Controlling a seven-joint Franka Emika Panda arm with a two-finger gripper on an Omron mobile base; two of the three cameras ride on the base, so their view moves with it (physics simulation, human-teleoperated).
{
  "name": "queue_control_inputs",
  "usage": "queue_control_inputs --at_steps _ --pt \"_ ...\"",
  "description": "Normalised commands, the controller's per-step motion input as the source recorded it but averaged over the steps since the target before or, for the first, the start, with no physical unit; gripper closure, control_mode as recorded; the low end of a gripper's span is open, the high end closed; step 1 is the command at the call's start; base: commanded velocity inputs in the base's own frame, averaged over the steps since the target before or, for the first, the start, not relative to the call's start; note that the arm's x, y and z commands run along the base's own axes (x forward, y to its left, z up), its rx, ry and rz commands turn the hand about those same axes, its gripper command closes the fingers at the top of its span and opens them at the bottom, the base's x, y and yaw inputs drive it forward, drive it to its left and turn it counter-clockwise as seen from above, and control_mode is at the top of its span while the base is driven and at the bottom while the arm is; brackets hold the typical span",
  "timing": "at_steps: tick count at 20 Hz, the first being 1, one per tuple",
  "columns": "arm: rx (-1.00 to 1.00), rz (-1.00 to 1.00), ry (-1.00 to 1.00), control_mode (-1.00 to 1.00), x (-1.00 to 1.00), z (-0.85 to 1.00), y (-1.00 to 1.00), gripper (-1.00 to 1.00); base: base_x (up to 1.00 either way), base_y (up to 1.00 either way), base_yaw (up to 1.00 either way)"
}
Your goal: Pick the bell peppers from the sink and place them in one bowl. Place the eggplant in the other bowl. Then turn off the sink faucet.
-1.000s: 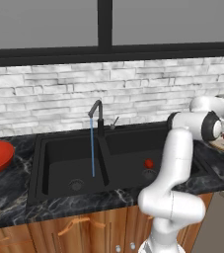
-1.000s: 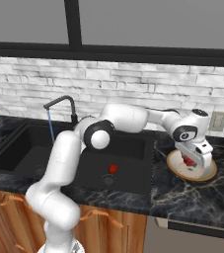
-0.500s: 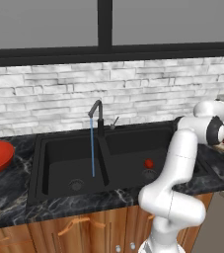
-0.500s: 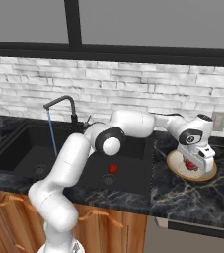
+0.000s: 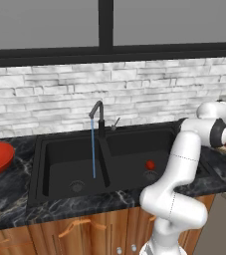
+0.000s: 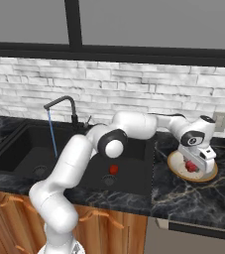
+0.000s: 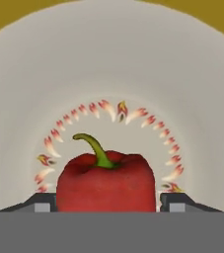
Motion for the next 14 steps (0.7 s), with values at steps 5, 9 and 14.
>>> queue_control_inputs --at_steps 5,9,14 --pt "0.0 0.0 -0.06 -1.0 -0.04 0.0 0.11 -1.0 0.0 0.0 0.0" --pt "0.0 0.0 -0.15 -1.0 -0.34 0.27 0.28 -1.0 0.0 0.0 0.0" --pt "-0.05 -0.06 -0.17 -1.0 -0.43 0.46 0.59 -1.0 0.0 0.0 0.0"
